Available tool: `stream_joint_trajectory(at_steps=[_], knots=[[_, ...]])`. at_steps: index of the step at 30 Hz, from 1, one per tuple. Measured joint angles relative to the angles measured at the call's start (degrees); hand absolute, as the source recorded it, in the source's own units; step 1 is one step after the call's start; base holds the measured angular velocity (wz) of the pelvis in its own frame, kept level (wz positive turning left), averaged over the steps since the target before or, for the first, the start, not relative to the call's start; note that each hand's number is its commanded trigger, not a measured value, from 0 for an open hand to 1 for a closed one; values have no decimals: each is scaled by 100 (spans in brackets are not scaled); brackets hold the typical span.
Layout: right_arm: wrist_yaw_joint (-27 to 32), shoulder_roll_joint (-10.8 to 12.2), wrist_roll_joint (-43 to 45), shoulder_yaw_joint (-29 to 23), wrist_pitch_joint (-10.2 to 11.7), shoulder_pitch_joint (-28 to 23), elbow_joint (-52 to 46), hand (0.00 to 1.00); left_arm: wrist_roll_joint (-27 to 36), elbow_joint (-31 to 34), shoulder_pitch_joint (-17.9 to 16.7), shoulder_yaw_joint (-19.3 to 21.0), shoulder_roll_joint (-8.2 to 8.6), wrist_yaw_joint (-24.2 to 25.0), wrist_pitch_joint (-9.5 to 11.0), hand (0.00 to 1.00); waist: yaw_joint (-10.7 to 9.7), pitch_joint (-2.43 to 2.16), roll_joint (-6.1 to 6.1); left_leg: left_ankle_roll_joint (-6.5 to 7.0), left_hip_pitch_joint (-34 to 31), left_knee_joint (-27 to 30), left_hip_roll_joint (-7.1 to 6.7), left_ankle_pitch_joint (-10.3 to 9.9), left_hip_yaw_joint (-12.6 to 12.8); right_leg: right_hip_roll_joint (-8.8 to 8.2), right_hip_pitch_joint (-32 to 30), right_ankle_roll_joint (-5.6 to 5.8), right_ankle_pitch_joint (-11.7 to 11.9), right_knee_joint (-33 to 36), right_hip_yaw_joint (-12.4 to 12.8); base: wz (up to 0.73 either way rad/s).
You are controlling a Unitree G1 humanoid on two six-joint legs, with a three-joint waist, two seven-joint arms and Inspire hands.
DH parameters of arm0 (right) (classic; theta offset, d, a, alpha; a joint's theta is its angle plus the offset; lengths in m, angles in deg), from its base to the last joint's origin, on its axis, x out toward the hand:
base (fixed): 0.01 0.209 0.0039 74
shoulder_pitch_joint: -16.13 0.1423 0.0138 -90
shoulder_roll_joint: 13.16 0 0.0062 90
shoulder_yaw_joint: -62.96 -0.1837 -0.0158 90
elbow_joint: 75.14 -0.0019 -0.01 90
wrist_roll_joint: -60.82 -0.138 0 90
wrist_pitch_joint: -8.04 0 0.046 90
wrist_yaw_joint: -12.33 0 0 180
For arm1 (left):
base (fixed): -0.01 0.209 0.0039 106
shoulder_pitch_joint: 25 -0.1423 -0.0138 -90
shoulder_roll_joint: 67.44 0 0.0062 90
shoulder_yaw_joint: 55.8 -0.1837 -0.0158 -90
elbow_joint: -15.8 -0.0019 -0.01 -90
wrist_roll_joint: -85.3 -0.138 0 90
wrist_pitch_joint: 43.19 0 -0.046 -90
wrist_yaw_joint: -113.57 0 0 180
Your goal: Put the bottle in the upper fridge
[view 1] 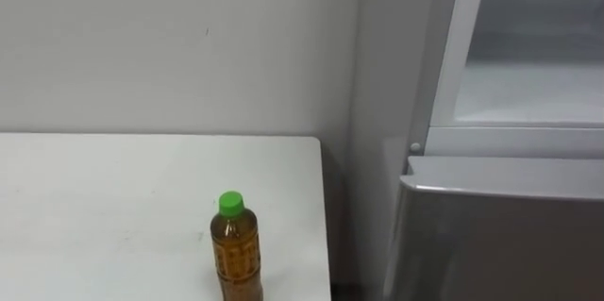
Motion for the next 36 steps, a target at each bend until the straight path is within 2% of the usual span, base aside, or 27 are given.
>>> stream_joint_trajectory(at_steps=[4, 6, 8, 11, 13, 15, 19, 22, 30, 34, 36], knots=[[-178, -183, -20, 1, -172, 0, -458, 0, 207, 25, -5, -16, -12, -29, 17, 0, 73, 29, -55, 7, -31, 0, -2, 5, 1, -9, -99, -4, 2, 74, 17, -7], [-261, -210, -20, -1, -175, 0, -574, 0, 211, 20, 8, -17, -28, -33, 78, 0, 110, 39, -105, 9, -42, 0, 0, 7, 1, -8, -101, -8, 5, 78, 15, -3], [-313, -185, -85, -6, -166, 12, -819, 0, 212, -14, 9, -64, -63, -41, 94, 0, 119, 30, -136, 9, -39, 2, 0, 8, 1, -8, -87, -10, 7, 77, 14, 0], [-428, -148, -576, -5, -37, 236, -1466, 0, 203, -69, 21, -123, -116, -48, 94, 0, 130, 16, -155, 9, 6, 3, -3, 8, 1, -9, -21, -9, 7, 54, 11, 2], [-485, -118, -1023, -5, 198, 626, -1721, 0, 202, -151, 60, -128, -151, -55, 89, 0, 117, 3, -167, 11, 7, 4, -3, 9, -19, -8, 2, -9, 7, 44, -11, 7], [-505, -63, -1175, -5, 320, 820, -1802, 0, 202, -193, 65, -161, -169, -101, 80, 0, 118, -8, -182, 11, 15, 11, -2, 9, -43, -2, 71, 0, 16, -24, -31, 15], [-586, 52, -1208, 7, 345, 943, -1816, 0, 195, -164, 56, -244, -182, -130, 3, 0, 123, -21, -158, 12, -2, 13, -5, 9, -44, -4, 90, 15, 28, -44, -60, 7], [-607, 50, -1208, 4, 345, 963, -1816, 0, 191, -140, 62, -276, -182, -118, -84, 0, 104, -35, -108, 12, -1, 3, -2, 9, -46, -5, 92, 15, 30, -41, -91, 0], [-582, 50, -1303, -8, 346, 1194, -1819, 0, 178, -120, 60, -389, -183, -98, -90, 0, 103, -46, -66, 13, 16, 2, -2, 10, -44, -5, 98, 12, 32, -37, -83, 0], [-519, 50, -1337, -6, 347, 1323, -1842, 0, 171, -103, 62, -391, -193, -88, -89, 0, 112, -40, -87, 14, 41, 5, -2, 10, -43, -5, 122, 11, 38, -38, -78, 0], [-500, 50, -1337, 0, 351, 1344, -1868, 0, 161, -103, 72, -389, -198, -85, -89, 0, 144, -13, -106, 14, 92, -3, -2, 10, -43, -4, 171, 12, 38, -40, -78, 0]])
